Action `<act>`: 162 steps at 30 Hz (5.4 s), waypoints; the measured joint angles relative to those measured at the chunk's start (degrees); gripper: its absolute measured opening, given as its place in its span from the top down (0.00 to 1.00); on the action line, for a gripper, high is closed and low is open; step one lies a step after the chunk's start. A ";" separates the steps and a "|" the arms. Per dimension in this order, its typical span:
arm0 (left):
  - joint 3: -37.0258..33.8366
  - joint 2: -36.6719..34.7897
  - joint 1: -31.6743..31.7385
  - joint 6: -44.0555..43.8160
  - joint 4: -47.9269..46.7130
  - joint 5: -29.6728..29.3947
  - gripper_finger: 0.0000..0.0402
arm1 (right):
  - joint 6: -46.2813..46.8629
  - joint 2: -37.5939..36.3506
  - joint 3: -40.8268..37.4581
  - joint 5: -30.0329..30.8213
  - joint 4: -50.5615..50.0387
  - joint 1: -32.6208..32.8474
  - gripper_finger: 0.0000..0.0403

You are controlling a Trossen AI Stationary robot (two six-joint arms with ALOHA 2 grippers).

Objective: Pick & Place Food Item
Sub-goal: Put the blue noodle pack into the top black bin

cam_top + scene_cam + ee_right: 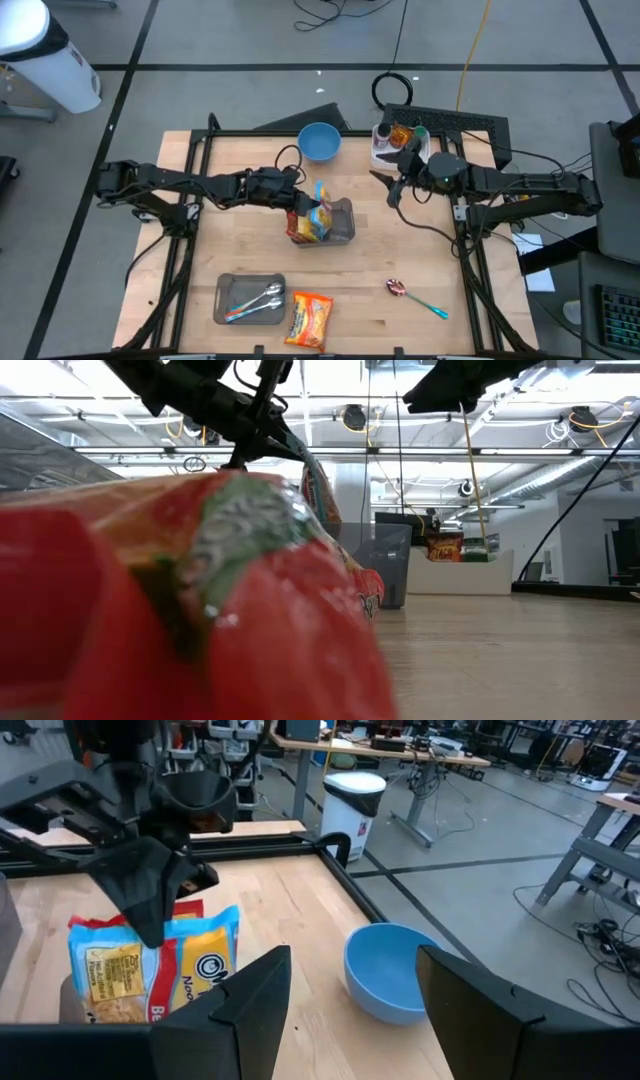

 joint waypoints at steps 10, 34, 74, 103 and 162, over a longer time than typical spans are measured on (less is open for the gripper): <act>-5.25 0.04 -2.89 -6.20 5.30 -3.52 0.99 | 0.27 0.00 0.00 -0.04 0.00 0.00 0.48; -8.66 0.04 -3.61 -13.33 16.54 -3.41 0.98 | 0.38 5.33 0.02 -4.81 -0.15 0.04 0.48; -8.61 0.04 -3.10 -13.97 12.79 -3.94 0.88 | 0.84 11.78 0.02 -8.04 4.55 0.13 0.48; -8.59 -1.25 2.47 -8.66 26.52 6.76 0.54 | -6.93 12.83 0.02 -19.05 -5.00 0.17 0.48; 6.10 -23.06 1.00 16.44 -33.50 -10.93 0.54 | -10.97 26.65 8.93 -22.45 3.90 1.17 0.50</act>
